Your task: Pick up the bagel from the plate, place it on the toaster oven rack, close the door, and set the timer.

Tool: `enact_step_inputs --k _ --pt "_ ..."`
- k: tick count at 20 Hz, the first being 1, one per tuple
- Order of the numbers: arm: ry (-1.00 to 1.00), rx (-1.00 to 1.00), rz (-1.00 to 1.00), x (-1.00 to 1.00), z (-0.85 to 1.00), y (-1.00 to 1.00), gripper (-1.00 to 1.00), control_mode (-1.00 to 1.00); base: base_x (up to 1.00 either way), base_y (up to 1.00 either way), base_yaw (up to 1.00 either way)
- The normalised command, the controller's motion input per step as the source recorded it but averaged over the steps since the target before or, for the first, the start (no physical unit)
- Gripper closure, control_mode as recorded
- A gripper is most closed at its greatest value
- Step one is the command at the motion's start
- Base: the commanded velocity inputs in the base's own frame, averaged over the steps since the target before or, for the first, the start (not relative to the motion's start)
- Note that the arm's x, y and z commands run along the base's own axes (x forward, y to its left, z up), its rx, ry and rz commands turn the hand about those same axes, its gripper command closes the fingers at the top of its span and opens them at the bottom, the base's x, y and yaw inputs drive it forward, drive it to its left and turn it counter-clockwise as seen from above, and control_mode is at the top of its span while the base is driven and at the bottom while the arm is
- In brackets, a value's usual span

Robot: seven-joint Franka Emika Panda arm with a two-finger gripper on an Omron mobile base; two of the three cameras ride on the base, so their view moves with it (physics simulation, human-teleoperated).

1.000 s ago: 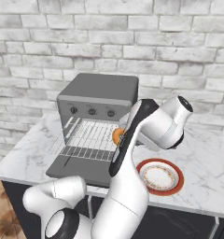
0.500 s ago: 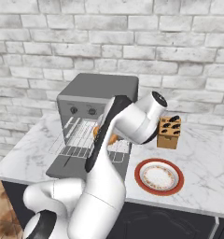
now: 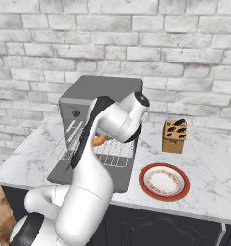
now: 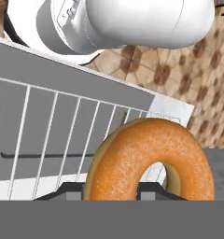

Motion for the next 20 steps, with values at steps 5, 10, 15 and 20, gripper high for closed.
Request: enact_step_inputs --k 5,10,15,20 --pt "0.00 -0.04 0.07 0.40 -0.30 0.28 1.00 -1.00 0.00 0.00 0.00" --pt "0.00 -0.03 0.07 0.32 -0.34 0.09 1.00 -1.00 0.00 0.00 0.00" --pt "-0.01 -0.03 0.06 0.23 -0.33 0.02 1.00 -1.00 0.00 0.00 0.00" --pt "-0.05 -0.02 0.05 0.10 -0.29 0.02 1.00 -1.00 0.00 0.00 0.00"
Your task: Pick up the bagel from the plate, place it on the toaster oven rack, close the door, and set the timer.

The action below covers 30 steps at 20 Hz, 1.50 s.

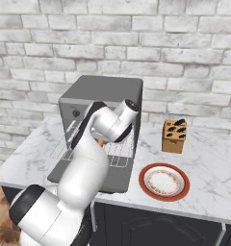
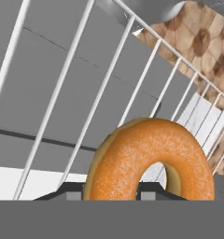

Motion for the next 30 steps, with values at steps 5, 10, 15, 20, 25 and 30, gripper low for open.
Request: enact_step_inputs --k 5,10,15,20,25,30 --pt "-0.06 -0.02 0.03 0.05 -0.24 0.06 1.00 -1.00 0.00 0.00 0.00" --pt "-0.11 -0.04 0.00 0.00 -0.13 0.08 1.00 -1.00 0.00 0.00 0.00" --pt "-0.15 -0.06 0.00 0.00 -0.15 0.09 -1.00 -1.00 0.00 0.00 0.00" --pt "-0.11 -0.08 0.00 0.00 -0.06 0.12 -1.00 -1.00 0.00 0.00 0.00" --pt "-0.09 -0.04 0.00 -0.07 0.38 0.02 -1.00 -1.00 0.00 0.00 0.00" --pt "-0.03 -0.01 0.00 -0.10 0.59 0.00 -1.00 -1.00 0.00 0.00 0.00"
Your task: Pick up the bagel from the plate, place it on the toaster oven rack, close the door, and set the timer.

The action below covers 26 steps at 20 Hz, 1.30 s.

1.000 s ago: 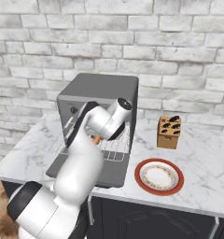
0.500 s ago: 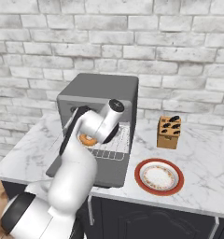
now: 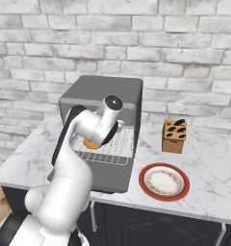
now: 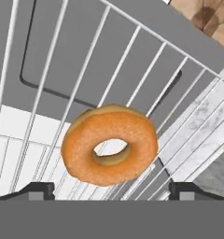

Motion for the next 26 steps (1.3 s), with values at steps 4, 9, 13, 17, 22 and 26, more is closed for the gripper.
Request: enact_step_inputs --k 4,9,13,17,22,26 --pt "0.00 0.00 0.00 -0.52 0.61 0.00 -1.00 -1.00 0.00 0.00 0.00" --pt "0.00 0.00 0.00 -1.00 0.16 0.00 -1.00 -1.00 0.00 0.00 0.00" --pt "0.00 0.00 0.00 -1.00 0.00 0.00 -1.00 -1.00 0.00 0.00 0.00" --pt "0.00 0.00 -0.02 -1.00 -0.01 0.00 -1.00 -1.00 0.00 0.00 0.00" --pt "0.02 0.00 -0.06 -0.90 0.00 0.03 -1.00 -1.00 0.00 0.00 0.00" --pt "0.12 0.00 -0.07 -0.08 0.00 0.05 -1.00 -1.00 0.00 0.00 0.00"
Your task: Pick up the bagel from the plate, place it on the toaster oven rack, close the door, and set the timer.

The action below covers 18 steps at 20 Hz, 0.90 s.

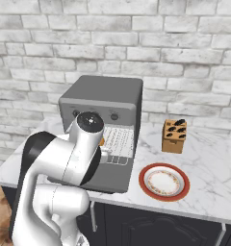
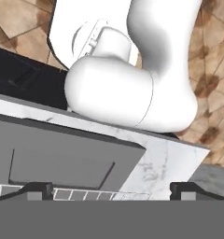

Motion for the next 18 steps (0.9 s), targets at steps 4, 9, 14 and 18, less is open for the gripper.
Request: enact_step_inputs --k 4,9,14,18 --pt "0.20 0.00 -0.05 0.29 0.00 0.07 -1.00 -1.00 0.00 0.00 0.00" --pt "0.13 0.00 -0.02 0.30 -0.25 0.05 -1.00 -1.00 0.00 0.00 0.00" --pt "0.00 0.00 0.00 -0.03 -0.54 0.00 -1.00 -1.00 0.00 0.00 0.00" --pt "0.00 0.00 0.00 -0.28 -0.53 0.02 -1.00 -1.00 0.00 0.00 0.00"
